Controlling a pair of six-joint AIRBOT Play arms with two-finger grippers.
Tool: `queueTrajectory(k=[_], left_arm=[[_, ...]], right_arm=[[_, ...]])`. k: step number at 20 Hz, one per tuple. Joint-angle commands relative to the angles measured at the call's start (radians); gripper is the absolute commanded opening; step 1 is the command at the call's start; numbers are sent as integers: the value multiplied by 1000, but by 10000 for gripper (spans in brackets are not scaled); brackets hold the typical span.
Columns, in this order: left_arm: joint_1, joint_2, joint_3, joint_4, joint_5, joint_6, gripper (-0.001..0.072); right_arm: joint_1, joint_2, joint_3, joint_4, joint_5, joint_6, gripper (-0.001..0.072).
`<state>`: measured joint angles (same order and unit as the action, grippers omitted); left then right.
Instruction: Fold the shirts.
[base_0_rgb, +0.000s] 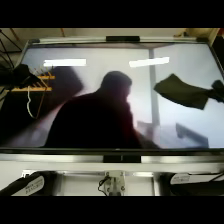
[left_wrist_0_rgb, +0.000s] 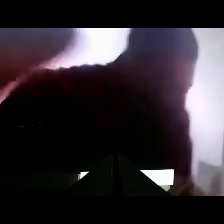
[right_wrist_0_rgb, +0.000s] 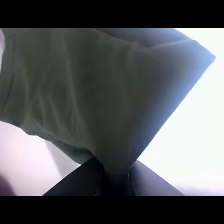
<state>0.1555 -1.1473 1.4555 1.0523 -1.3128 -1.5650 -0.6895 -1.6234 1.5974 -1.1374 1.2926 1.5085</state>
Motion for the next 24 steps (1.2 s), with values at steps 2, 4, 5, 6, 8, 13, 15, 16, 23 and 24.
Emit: queueTrajectory(k=[2,4,5,6,8,13,15,16,23,24], left_arm=[[-16,0,0,10,-2,0,36],[-30,0,0,22,-2,0,36],[-36,0,0,26,-2,0,36],[-40,0,0,28,-1,0,36],[-46,-1,0,31,-1,0,36],[-51,-1,0,32,-1,0,36],[-51,-1,0,32,-1,0,36],[-51,-1,0,33,-1,0,36],[-52,-4,0,33,-1,0,36],[-52,-5,0,33,-1,0,36]], right_arm=[[-244,77,-23,-217,166,88,76],[-320,120,-125,-245,192,87,76],[-348,143,-199,-249,193,81,76],[-371,168,-289,-249,188,62,76],[-400,219,-462,-249,143,24,76],[-431,264,-656,-341,64,-2,76],[-431,264,-661,-365,65,0,76],[-431,264,-661,-363,70,6,76],[-430,264,-654,-447,86,40,532],[-430,264,-639,-469,113,42,532]])
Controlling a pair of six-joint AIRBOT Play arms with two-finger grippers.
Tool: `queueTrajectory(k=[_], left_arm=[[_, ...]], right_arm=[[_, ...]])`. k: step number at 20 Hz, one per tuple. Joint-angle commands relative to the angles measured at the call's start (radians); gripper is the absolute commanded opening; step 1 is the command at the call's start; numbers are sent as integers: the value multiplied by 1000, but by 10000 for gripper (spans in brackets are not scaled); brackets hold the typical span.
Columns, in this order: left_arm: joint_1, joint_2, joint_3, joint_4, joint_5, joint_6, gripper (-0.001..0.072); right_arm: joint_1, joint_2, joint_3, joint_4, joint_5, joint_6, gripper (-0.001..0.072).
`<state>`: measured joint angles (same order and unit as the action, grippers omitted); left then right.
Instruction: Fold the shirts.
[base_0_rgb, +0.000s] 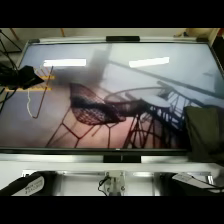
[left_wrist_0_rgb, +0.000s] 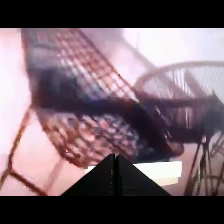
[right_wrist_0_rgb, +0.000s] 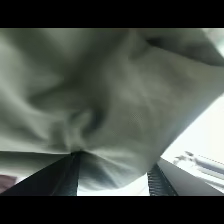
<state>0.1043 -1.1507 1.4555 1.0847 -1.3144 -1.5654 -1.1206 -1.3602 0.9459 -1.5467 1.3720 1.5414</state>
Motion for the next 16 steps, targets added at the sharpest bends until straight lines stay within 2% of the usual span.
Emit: queueTrajectory(k=[1,5,7,9,11,12,13,14,15,16], left_arm=[[-1,-3,0,0,0,0,36],[-1,-12,0,2,0,54,35],[-9,-32,3,48,0,54,34],[-61,-63,20,224,-27,53,33],[-177,-115,63,534,-142,-19,33],[-243,-147,80,666,-204,-56,34],[-296,-176,85,708,-227,-59,49],[-332,-204,85,695,-230,-60,166],[-360,-233,85,678,-237,-71,435],[-382,-258,84,660,-237,-90,628]], right_arm=[[1,1,43,-77,84,10,532],[40,1,311,-124,272,8,532],[142,1,502,-89,241,-2,532],[306,1,677,-2,119,-8,532],[518,1,769,31,13,14,532],[634,-3,777,22,-4,40,531],[734,-19,776,2,12,77,531],[819,-50,776,-2,64,115,532],[887,-89,776,25,140,130,532],[935,-124,776,63,203,130,532]])
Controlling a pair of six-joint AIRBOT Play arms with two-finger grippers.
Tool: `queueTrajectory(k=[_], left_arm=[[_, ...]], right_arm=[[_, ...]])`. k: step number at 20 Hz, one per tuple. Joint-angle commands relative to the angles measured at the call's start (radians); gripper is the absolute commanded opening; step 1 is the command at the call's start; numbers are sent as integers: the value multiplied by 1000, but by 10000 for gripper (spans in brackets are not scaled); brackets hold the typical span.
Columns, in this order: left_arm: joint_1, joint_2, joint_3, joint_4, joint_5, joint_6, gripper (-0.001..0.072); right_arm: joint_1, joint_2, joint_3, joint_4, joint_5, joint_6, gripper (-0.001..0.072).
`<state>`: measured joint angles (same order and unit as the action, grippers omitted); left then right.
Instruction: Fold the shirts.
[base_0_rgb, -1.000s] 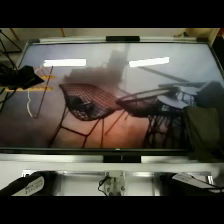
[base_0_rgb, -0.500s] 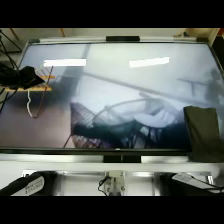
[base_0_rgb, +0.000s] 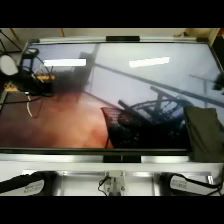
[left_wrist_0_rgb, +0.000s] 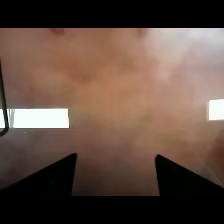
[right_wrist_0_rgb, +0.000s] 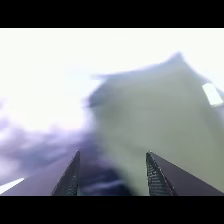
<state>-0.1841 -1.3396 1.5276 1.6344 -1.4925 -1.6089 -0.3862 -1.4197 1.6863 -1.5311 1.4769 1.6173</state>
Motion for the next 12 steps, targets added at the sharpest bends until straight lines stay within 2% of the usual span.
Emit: queueTrajectory(k=[1,2,4,5,6,12], left_arm=[[-109,-75,7,83,-27,-42,541],[-115,-61,0,44,27,-42,442],[-104,-35,-2,-33,98,-47,446],[-93,-36,-2,-46,88,-57,503],[-82,-40,-2,-59,69,-58,612],[-68,-43,-2,-83,63,-57,617]], right_arm=[[243,-93,36,63,147,54,532],[281,-109,36,50,174,54,532],[341,-111,36,-40,186,32,532],[364,-111,36,-97,198,28,532],[383,-111,36,-149,202,25,532],[400,-111,36,-173,200,25,532]])
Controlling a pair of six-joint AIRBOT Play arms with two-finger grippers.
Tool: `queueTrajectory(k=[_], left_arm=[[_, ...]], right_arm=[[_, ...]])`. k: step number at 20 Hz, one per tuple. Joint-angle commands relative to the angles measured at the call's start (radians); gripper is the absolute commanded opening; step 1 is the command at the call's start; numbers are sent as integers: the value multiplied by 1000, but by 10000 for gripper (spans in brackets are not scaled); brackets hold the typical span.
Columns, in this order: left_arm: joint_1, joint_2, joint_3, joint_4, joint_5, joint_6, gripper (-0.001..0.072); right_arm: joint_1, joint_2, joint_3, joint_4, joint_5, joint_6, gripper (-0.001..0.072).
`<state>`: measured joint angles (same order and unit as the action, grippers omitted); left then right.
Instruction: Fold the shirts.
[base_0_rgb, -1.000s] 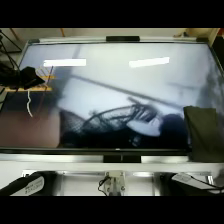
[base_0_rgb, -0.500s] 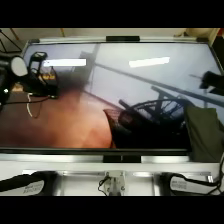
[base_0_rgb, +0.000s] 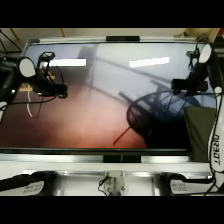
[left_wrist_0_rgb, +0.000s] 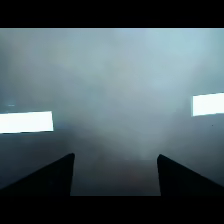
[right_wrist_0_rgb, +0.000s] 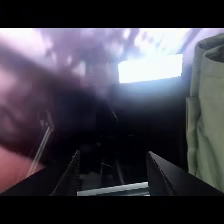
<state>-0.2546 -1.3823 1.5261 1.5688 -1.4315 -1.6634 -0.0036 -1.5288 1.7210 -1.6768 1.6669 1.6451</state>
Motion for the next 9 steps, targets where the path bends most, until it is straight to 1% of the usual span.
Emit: queueTrajectory(k=[1,9], left_arm=[[3,0,0,-18,2,-3,618],[3,0,0,-18,14,1,617]], right_arm=[[18,-2,1,-27,10,-2,532],[18,-2,1,-27,10,-3,532]])
